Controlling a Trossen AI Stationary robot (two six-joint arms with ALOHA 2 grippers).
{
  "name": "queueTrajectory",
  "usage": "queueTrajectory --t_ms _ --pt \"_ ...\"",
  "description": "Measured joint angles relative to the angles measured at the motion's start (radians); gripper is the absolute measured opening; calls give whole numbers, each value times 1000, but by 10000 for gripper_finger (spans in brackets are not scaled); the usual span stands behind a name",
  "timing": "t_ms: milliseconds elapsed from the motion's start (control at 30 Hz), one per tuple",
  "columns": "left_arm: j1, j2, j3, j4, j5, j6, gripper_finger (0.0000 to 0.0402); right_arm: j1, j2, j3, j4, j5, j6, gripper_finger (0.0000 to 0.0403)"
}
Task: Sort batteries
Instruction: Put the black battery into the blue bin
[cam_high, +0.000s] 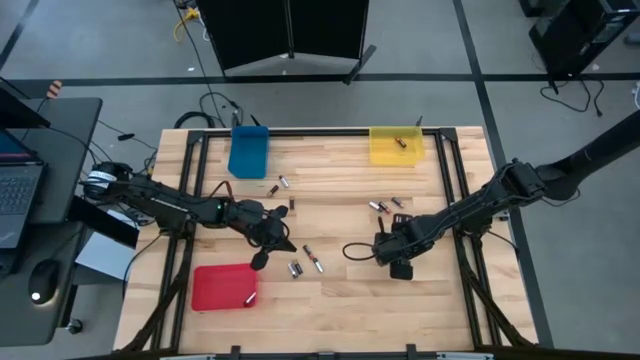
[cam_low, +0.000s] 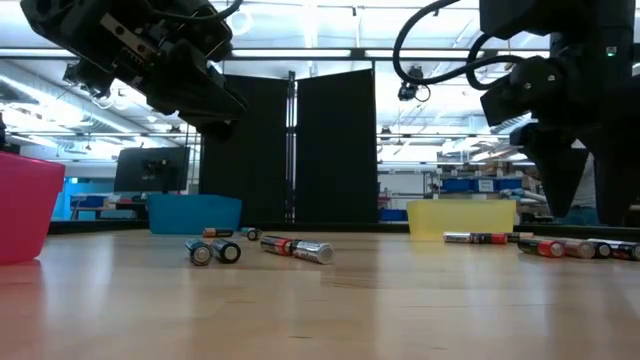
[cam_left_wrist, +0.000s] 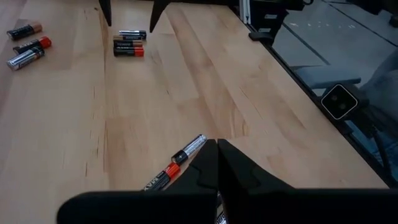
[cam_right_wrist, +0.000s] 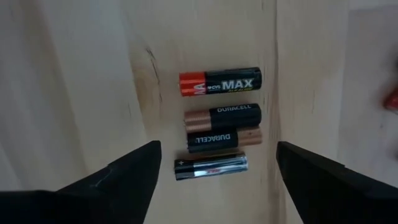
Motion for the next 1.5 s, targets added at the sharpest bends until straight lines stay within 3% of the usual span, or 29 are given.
queueTrajectory --t_ms 267,633,733,833,1100,1233,1367,1500 --pt "0 0 0 0 0 -1 6 1 0 0 -1 -49 -14 278" --pt "0 0 0 0 0 -3 6 -14 0 0 -13 -102 -7 30" --pt "0 0 0 0 0 -3 6 -14 0 1 -13 -105 -2 11" --pt "0 0 0 0 0 -3 6 -12 0 1 -13 -118 20 47" --pt "0 0 0 -1 0 -3 6 -8 -1 1 -12 -79 80 263" --pt "0 0 0 -1 0 -4 6 -8 -1 1 -6 -78 83 349" --pt "0 0 0 -1 0 -3 6 -7 -1 1 11 -49 56 392" --pt "0 0 0 -1 0 -3 6 -7 -1 1 11 -38 13 397"
